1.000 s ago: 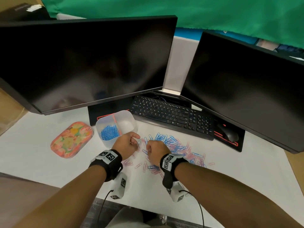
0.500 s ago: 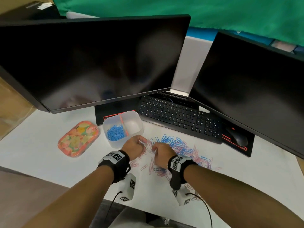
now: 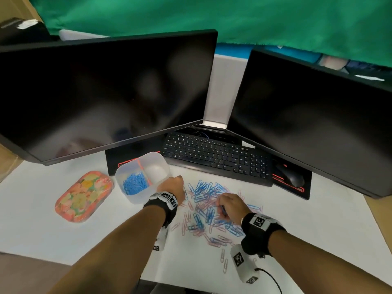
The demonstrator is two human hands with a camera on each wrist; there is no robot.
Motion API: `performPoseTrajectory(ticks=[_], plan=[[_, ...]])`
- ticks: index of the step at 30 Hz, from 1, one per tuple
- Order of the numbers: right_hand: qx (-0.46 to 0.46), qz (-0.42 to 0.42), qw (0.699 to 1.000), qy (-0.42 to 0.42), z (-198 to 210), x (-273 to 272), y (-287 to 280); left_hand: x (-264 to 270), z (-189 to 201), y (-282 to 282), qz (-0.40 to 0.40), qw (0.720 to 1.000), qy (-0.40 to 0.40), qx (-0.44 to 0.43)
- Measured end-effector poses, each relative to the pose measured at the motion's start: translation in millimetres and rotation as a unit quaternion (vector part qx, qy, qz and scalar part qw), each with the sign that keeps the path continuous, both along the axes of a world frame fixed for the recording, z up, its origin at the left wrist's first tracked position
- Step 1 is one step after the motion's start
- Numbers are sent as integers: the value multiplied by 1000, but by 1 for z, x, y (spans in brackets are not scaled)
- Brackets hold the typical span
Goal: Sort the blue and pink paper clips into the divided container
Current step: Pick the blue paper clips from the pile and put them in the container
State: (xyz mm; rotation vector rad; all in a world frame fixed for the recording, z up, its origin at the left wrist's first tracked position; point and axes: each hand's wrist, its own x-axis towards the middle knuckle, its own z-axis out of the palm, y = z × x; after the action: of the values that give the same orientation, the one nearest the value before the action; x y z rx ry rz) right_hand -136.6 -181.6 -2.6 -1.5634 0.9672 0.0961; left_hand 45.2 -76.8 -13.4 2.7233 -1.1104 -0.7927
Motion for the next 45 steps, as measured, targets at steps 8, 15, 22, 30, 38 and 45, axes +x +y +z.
performPoseTrajectory(ticks=[8,15,22,30,38,45], plan=[[-169,125,976,56,-9,7,23,-2,-1,0,-19,998,-6,53],[-289,179,939,56,-17,21,36,-8,-9,9,-14,998,-13,58],[-315,210,924,54,-21,28,39,-12,-3,9,-49,997,-30,60],[-254,152,955,21,-24,17,27,-19,1,21,13,991,88,-95],[38,-46,998,-28,-21,0,6,-25,7,19,153,878,415,-181],[167,-149,973,-46,-12,-13,-4,-24,15,18,259,768,541,-222]])
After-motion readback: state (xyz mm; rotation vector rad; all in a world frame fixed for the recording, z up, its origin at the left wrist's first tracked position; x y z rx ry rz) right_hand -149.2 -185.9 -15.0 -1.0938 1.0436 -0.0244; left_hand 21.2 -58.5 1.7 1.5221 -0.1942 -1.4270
